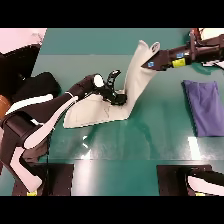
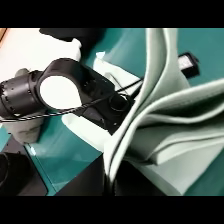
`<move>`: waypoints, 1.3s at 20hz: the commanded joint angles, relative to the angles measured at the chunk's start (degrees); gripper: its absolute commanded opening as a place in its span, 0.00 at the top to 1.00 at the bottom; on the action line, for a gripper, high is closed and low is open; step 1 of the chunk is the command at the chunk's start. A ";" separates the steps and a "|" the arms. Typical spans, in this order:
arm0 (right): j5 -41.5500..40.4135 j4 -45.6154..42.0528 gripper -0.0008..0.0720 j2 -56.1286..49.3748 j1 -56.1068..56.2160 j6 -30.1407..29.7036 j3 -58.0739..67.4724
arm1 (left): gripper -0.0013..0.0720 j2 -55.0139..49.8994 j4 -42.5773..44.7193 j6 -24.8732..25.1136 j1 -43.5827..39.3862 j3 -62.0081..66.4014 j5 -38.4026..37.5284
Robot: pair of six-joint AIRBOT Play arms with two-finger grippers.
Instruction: Fold the shirts.
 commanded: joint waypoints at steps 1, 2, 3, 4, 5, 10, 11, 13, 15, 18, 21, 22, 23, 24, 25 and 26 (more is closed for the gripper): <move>-4.11 0.42 0.97 -0.11 5.86 0.17 0.57 | 0.95 3.61 4.83 -0.02 4.39 0.61 -3.93; -5.35 0.46 0.97 -0.70 8.09 -0.09 0.59 | 0.95 6.56 7.56 0.00 7.21 0.61 -5.49; -6.80 0.46 0.97 -1.64 10.80 -0.96 0.59 | 0.95 9.90 9.90 0.00 10.51 0.61 -6.84; -8.66 0.50 0.97 -2.95 13.73 -1.44 0.59 | 0.95 13.11 11.80 0.02 13.75 0.61 -7.91; -11.37 0.50 0.97 -4.85 17.44 -1.46 0.61 | 0.95 16.74 13.73 0.04 17.42 0.61 -8.87; -22.91 -0.22 0.46 -17.44 32.50 -5.86 4.79 | 0.95 30.29 19.47 0.04 31.76 0.61 -10.25; -21.42 -0.17 0.27 -19.63 33.40 -5.97 7.15 | 0.95 32.02 19.47 0.02 33.75 0.61 -10.51; -12.72 -0.28 0.23 -22.82 32.65 -5.88 12.31 | 0.95 34.25 19.47 0.04 36.35 0.59 -11.63; -4.87 -1.95 0.23 -23.19 29.14 -4.04 13.40 | 0.94 34.75 19.67 0.33 36.94 0.59 -12.76; -1.05 -10.19 0.32 -19.30 22.27 -1.46 6.16 | 0.94 34.73 19.34 1.09 36.92 0.46 -14.95; -5.97 -10.67 0.32 -12.17 12.33 0.59 -10.38 | 0.95 34.73 19.26 1.53 36.92 0.46 -15.17; -10.03 -10.49 0.32 -9.92 8.96 2.56 -16.76 | 0.94 34.73 18.91 1.55 36.92 0.46 -15.15; -14.36 -9.84 0.29 -8.41 6.21 4.13 -22.25 | 0.94 34.73 18.47 1.55 36.92 0.46 -15.06; -17.57 -7.10 0.20 -8.02 3.61 4.15 -26.84 | 0.94 34.69 18.16 1.55 36.92 0.46 -14.91; -18.71 -3.80 0.20 -8.72 1.64 3.85 -29.64 | 0.94 34.69 17.79 1.53 36.92 0.33 -14.29; -18.95 -0.13 0.20 -10.34 0.59 1.75 -31.41 | 0.94 34.69 17.27 1.55 36.92 0.26 -13.86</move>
